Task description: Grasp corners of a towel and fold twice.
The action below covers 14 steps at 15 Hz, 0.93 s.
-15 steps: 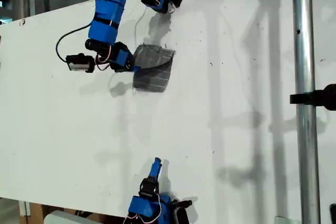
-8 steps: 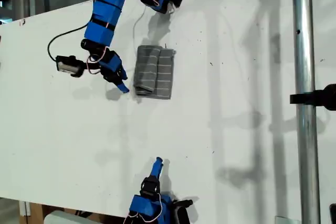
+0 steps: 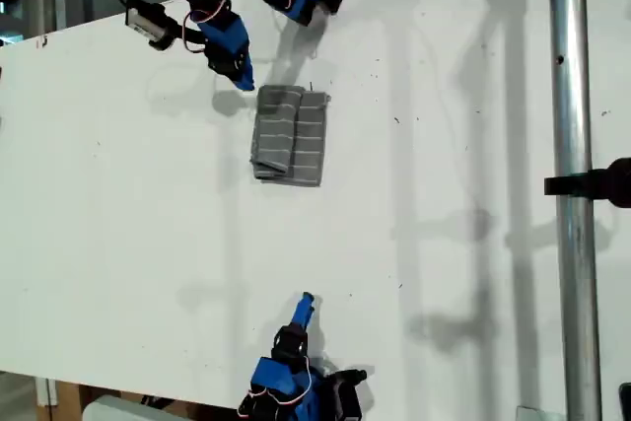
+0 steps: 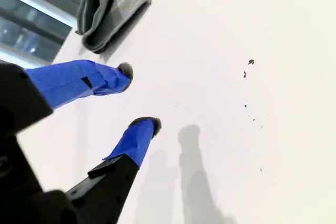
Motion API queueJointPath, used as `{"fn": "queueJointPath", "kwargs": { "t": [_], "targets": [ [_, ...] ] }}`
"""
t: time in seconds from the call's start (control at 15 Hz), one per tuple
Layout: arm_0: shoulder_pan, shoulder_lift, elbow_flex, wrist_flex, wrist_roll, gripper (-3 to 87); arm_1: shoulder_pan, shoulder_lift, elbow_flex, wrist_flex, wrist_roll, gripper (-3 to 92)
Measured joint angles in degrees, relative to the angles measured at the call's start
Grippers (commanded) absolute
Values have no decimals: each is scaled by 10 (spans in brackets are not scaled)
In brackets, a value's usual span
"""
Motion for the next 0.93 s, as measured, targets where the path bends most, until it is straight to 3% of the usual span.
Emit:
{"fn": "queueJointPath", "kwargs": {
  "t": [0.07, 0.27, 0.33, 0.4, 0.47, 0.93],
  "targets": [
    [1, 0, 2, 31, -29, 86, -20, 67, 84, -17, 47, -2],
    [15, 0, 2, 44, 69, 86, -26, 211, 215, 3, 163, 57],
    [13, 0, 2, 44, 130, 86, -20, 301, 227, 68, 233, 102],
    [14, 0, 2, 44, 185, 86, -11, 359, 232, 123, 243, 102],
    [15, 0, 2, 44, 195, 86, -27, 367, 235, 132, 233, 102],
    [15, 0, 2, 44, 204, 86, -79, 381, 235, 149, 191, 102]
  ]
}}
